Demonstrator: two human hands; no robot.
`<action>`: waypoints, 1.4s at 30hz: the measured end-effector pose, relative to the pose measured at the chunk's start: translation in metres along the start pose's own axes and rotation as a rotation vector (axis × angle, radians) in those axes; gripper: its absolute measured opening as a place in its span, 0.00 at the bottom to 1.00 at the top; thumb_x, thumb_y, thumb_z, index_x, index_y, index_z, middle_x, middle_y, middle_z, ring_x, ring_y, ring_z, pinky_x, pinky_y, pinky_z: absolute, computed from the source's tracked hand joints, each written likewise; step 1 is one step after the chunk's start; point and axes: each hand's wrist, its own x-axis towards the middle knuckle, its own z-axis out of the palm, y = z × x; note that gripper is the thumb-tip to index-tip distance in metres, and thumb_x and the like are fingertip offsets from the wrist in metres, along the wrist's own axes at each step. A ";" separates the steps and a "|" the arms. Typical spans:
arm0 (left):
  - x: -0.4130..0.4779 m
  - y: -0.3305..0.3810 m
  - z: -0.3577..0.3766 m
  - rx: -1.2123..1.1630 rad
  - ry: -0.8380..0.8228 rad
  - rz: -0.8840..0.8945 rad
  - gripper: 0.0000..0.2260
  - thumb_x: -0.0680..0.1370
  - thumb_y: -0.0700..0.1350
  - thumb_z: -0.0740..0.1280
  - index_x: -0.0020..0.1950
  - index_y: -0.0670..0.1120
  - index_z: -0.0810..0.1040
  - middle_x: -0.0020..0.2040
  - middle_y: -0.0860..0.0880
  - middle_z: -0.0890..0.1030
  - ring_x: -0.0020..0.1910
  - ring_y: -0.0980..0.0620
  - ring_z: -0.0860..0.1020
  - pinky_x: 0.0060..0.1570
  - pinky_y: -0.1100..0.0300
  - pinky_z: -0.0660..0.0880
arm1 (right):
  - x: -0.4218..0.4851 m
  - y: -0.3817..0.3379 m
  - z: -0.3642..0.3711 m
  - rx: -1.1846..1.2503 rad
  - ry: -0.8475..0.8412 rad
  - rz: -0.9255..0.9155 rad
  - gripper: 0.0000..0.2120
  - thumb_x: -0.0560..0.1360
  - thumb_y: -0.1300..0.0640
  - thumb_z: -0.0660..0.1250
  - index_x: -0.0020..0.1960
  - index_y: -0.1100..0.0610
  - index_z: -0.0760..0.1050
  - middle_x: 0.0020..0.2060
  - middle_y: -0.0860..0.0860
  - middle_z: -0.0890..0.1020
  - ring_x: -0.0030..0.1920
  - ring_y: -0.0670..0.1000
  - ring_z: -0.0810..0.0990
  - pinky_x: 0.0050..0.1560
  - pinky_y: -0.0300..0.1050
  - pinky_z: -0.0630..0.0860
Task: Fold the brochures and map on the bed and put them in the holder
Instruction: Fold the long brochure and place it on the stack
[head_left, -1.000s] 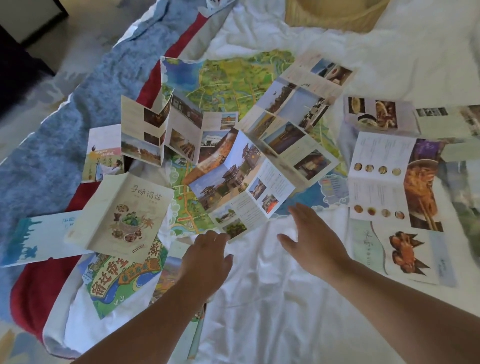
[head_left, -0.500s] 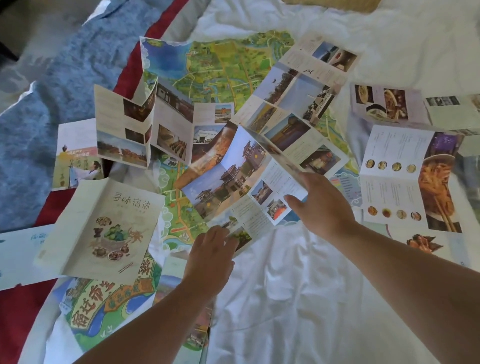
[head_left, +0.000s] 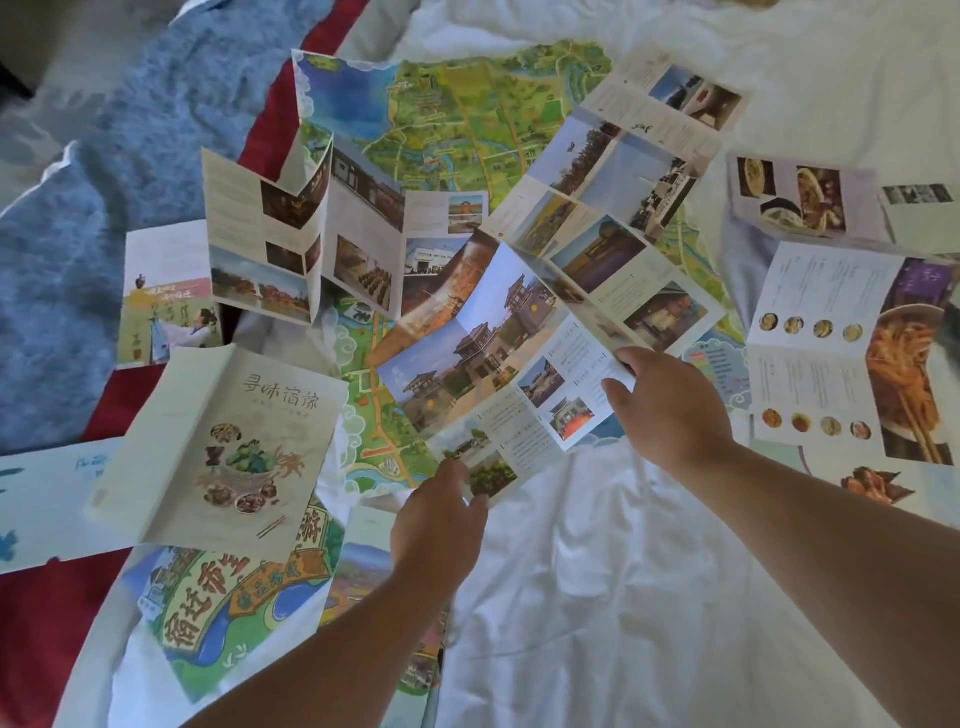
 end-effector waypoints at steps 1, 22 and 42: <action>0.001 0.002 0.000 -0.033 0.008 -0.032 0.08 0.78 0.49 0.64 0.56 0.52 0.73 0.50 0.50 0.82 0.50 0.45 0.78 0.43 0.56 0.72 | 0.000 0.000 0.000 0.000 0.001 0.007 0.13 0.80 0.52 0.62 0.61 0.56 0.76 0.57 0.54 0.82 0.55 0.58 0.80 0.45 0.45 0.70; 0.005 0.036 -0.028 -0.425 0.189 -0.125 0.17 0.75 0.39 0.62 0.60 0.55 0.77 0.33 0.56 0.77 0.32 0.58 0.74 0.26 0.63 0.64 | 0.007 0.007 -0.002 -0.066 -0.043 0.137 0.08 0.79 0.54 0.62 0.53 0.56 0.77 0.48 0.54 0.83 0.47 0.58 0.79 0.43 0.46 0.72; 0.001 0.023 -0.044 -0.275 0.158 0.018 0.17 0.77 0.40 0.60 0.64 0.52 0.76 0.38 0.51 0.75 0.34 0.53 0.72 0.29 0.61 0.65 | -0.001 0.012 0.034 0.040 -0.175 0.154 0.26 0.77 0.49 0.66 0.72 0.58 0.68 0.66 0.55 0.76 0.67 0.56 0.73 0.60 0.48 0.72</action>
